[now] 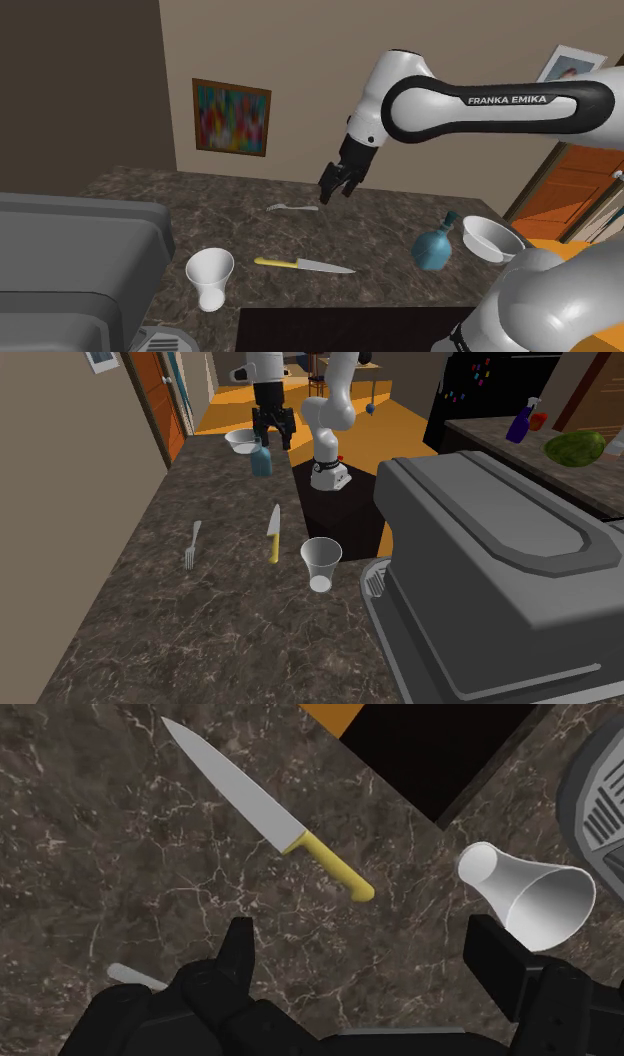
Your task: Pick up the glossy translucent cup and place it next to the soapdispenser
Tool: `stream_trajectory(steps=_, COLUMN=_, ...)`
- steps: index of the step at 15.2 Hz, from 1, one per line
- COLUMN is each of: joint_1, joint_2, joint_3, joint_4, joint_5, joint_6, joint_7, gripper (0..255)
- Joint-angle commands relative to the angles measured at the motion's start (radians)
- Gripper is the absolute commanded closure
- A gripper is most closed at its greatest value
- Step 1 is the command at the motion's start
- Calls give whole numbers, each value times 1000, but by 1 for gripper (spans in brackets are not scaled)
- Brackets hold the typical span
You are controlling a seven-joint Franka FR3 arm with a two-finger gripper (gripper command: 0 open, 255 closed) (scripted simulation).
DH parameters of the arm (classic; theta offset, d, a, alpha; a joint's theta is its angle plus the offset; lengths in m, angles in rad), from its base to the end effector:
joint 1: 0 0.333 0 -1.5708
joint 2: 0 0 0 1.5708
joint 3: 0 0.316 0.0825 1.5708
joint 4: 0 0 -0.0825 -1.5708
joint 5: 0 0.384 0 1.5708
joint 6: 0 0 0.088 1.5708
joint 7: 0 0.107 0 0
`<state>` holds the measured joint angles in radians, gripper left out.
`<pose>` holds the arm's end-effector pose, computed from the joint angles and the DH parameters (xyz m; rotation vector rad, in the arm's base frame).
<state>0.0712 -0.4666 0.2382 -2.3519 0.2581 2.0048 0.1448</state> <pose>0.3983 0.1524 0.5107 -2.9838 -0.0745 -0.1214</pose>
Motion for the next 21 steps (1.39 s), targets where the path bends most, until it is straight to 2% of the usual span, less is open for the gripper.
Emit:
stream_trajectory(steps=1, joint_1=9, joint_2=64, joint_3=21, joint_4=13, joint_5=15, joint_6=57, joint_7=9, gripper=0)
stream_trajectory(steps=10, joint_1=53, joint_2=358, joint_3=112, joint_4=125, joint_5=43, joint_6=262, joint_7=67, gripper=0)
stream_trajectory(steps=20, joint_1=131, joint_2=716, joint_3=167, joint_4=359, joint_5=-24, joint_6=414, joint_7=161, gripper=0)
stream_trajectory(steps=21, joint_1=133, joint_2=719, joint_3=167, joint_4=361, joint_5=-25, joint_6=415, joint_7=161, gripper=0)
